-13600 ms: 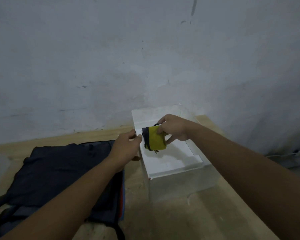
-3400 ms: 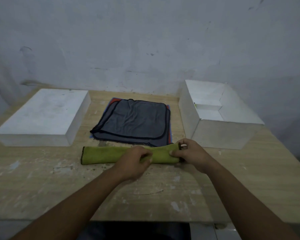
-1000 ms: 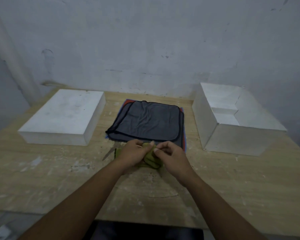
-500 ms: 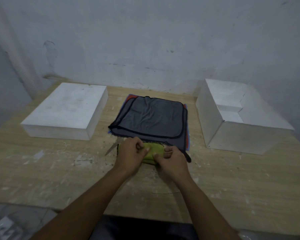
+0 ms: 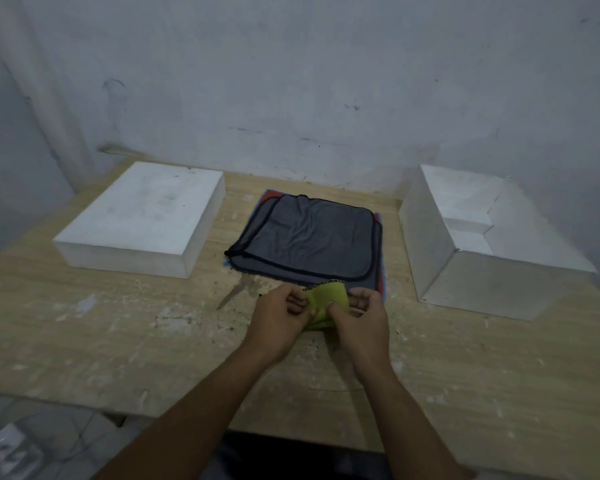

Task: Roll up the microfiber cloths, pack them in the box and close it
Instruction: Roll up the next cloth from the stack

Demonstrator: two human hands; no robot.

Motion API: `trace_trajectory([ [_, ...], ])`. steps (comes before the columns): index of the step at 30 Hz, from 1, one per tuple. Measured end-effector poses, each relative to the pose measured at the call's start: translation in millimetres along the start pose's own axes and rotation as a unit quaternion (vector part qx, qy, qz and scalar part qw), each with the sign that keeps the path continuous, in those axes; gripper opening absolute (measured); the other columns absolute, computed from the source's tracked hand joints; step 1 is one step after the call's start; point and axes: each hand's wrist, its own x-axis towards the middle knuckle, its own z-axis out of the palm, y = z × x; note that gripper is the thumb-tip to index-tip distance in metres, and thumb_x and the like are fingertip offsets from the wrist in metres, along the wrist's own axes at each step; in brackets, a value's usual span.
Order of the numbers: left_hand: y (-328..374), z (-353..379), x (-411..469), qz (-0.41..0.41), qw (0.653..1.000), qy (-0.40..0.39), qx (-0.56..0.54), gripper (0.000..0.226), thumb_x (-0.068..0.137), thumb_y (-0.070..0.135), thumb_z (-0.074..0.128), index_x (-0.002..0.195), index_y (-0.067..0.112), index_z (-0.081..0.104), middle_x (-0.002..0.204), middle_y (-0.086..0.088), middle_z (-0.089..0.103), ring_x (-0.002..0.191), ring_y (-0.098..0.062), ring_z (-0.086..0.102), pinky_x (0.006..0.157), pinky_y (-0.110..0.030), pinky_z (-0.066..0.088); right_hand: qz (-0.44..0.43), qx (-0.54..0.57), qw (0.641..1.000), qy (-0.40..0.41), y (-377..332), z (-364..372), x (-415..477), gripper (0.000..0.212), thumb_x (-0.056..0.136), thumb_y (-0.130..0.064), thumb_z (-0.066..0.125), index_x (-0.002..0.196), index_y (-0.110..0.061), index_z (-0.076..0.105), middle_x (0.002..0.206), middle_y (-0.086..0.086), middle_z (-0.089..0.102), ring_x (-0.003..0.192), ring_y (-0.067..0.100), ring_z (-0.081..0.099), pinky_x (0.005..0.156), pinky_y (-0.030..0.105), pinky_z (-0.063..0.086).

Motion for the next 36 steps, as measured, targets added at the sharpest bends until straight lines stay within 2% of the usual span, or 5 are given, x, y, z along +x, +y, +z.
trace_trajectory([
  [11, 0, -38, 7, -0.204, 0.950, 0.027, -0.237, 0.021, 0.084, 0.005, 0.065, 0.103, 0.005, 0.055, 0.092, -0.019, 0.070, 0.078, -0.024, 0.069, 0.070, -0.032, 0.058, -0.185, -0.136, 0.970, -0.082, -5, 28, -13, 0.040, 0.072, -0.013, 0.077, 0.103, -0.024, 0.055, 0.103, -0.007, 0.058, 0.092, 0.007, 0.056, 0.073, 0.010, 0.044],
  [18, -12, -65, 5, -0.225, 0.950, 0.066, -0.208, 0.050, 0.080, 0.049, 0.070, 0.100, 0.004, 0.060, 0.091, -0.014, 0.072, 0.081, -0.025, 0.072, 0.075, -0.040, 0.061, -0.312, -0.242, 0.908, -0.140, 6, 48, -24, 0.033, 0.069, -0.021, 0.073, 0.101, -0.018, 0.063, 0.103, -0.008, 0.059, 0.096, 0.008, 0.046, 0.083, 0.005, 0.032],
  [22, -20, -75, -2, -0.195, 0.966, 0.044, -0.164, 0.045, 0.073, 0.031, 0.081, 0.103, 0.007, 0.056, 0.094, -0.009, 0.068, 0.080, -0.023, 0.068, 0.078, -0.039, 0.058, -0.301, -0.254, 0.900, -0.185, 9, 54, -28, 0.031, 0.070, -0.028, 0.070, 0.099, -0.028, 0.061, 0.109, -0.011, 0.059, 0.103, 0.009, 0.045, 0.089, 0.029, 0.041],
  [28, -25, -76, -6, -0.173, 0.973, 0.034, -0.148, 0.040, 0.077, 0.020, 0.079, 0.104, 0.003, 0.055, 0.095, -0.013, 0.066, 0.081, -0.023, 0.067, 0.074, -0.036, 0.059, -0.256, -0.212, 0.934, -0.133, 4, 48, -27, 0.013, 0.084, -0.031, 0.064, 0.093, -0.022, 0.059, 0.095, -0.007, 0.057, 0.095, 0.012, 0.051, 0.076, 0.015, 0.037],
  [36, -34, -69, -4, -0.170, 0.972, 0.021, -0.159, 0.027, 0.080, 0.017, 0.075, 0.098, 0.008, 0.057, 0.105, -0.016, 0.066, 0.095, -0.028, 0.066, 0.080, -0.040, 0.058, -0.055, -0.202, 0.969, -0.129, -7, 45, -20, 0.035, 0.085, -0.041, 0.065, 0.109, -0.018, 0.055, 0.100, -0.004, 0.060, 0.088, 0.011, 0.056, 0.063, 0.015, 0.040],
])
